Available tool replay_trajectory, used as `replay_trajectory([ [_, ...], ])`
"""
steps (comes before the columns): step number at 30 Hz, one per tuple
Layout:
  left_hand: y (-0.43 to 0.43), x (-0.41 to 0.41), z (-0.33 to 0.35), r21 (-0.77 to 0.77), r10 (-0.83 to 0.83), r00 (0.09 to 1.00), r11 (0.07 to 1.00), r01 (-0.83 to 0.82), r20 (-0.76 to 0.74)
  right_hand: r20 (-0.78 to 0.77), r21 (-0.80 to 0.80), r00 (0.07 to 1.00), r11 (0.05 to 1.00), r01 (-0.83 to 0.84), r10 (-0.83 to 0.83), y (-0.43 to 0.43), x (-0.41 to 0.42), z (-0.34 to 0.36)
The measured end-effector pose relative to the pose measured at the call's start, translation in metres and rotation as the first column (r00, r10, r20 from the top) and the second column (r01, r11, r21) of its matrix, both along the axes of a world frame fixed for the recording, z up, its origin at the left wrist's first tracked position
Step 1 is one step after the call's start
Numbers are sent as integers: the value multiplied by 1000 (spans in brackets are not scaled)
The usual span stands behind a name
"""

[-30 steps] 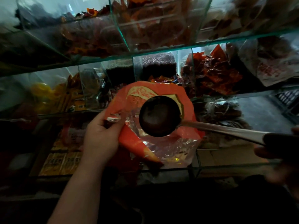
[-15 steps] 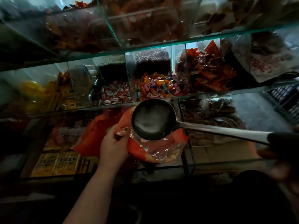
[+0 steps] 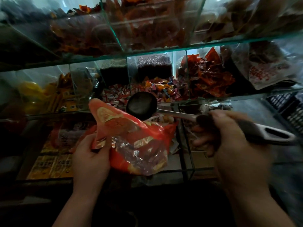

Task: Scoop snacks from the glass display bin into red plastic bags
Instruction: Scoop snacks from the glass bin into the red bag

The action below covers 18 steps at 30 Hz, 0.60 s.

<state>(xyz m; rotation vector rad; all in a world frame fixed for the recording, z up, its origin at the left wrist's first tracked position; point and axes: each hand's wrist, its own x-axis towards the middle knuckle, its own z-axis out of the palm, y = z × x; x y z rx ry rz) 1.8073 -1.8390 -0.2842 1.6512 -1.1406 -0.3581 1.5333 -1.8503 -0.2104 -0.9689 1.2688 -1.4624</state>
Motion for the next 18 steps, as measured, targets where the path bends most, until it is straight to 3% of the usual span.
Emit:
replay_trajectory([
  [13, -3, -4, -2, 1, -22, 1000, 1000, 22, -2, -5, -33, 996, 995, 93, -93, 5, 14, -7],
  [17, 1, -7, 3, -42, 15, 996, 999, -18, -92, -6, -22, 995, 995, 95, -95, 2, 12, -12],
  [18, 4, -10, 5, -64, 46, 979, 996, -59, -198, -19, -19, 995, 995, 98, -99, 1, 12, -14],
])
